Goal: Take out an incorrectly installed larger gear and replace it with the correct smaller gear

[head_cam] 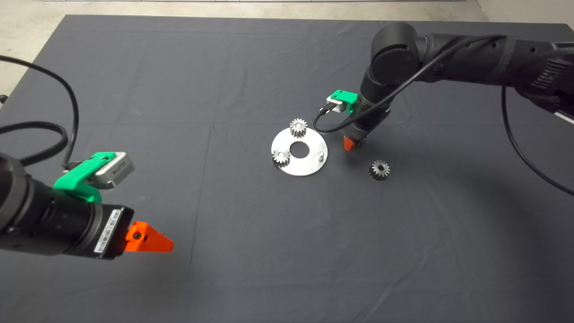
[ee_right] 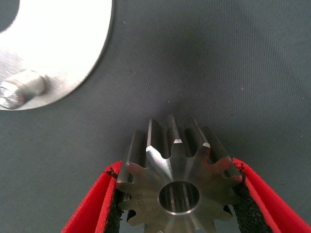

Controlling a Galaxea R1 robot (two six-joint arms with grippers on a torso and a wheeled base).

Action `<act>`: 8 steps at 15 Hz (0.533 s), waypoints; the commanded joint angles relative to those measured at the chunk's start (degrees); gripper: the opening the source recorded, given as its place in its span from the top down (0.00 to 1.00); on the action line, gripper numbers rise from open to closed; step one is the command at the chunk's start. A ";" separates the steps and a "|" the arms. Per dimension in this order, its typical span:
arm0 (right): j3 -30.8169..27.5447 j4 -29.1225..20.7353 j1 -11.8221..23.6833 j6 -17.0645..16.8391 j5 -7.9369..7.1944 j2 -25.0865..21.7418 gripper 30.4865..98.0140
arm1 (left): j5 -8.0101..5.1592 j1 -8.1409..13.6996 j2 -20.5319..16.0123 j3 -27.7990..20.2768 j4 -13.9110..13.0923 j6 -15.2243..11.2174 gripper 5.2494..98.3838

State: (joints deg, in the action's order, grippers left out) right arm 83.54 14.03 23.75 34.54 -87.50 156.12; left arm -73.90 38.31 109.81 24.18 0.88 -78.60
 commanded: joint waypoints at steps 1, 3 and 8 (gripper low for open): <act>1.23 -1.29 0.69 -0.08 -5.40 -0.42 0.72 | -0.10 0.63 -0.16 -0.99 -0.70 0.13 0.00; 3.20 0.85 0.15 -0.08 -5.13 -0.16 0.72 | -0.10 0.72 -0.16 -0.99 -0.70 0.18 0.00; 5.06 2.76 -0.63 0.27 -4.87 -0.19 0.72 | -0.10 0.69 -0.16 -1.08 -0.70 0.14 0.00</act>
State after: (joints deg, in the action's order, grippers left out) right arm 86.99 14.67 22.11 34.56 -87.41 156.00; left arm -73.90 38.30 109.84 24.09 0.87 -78.60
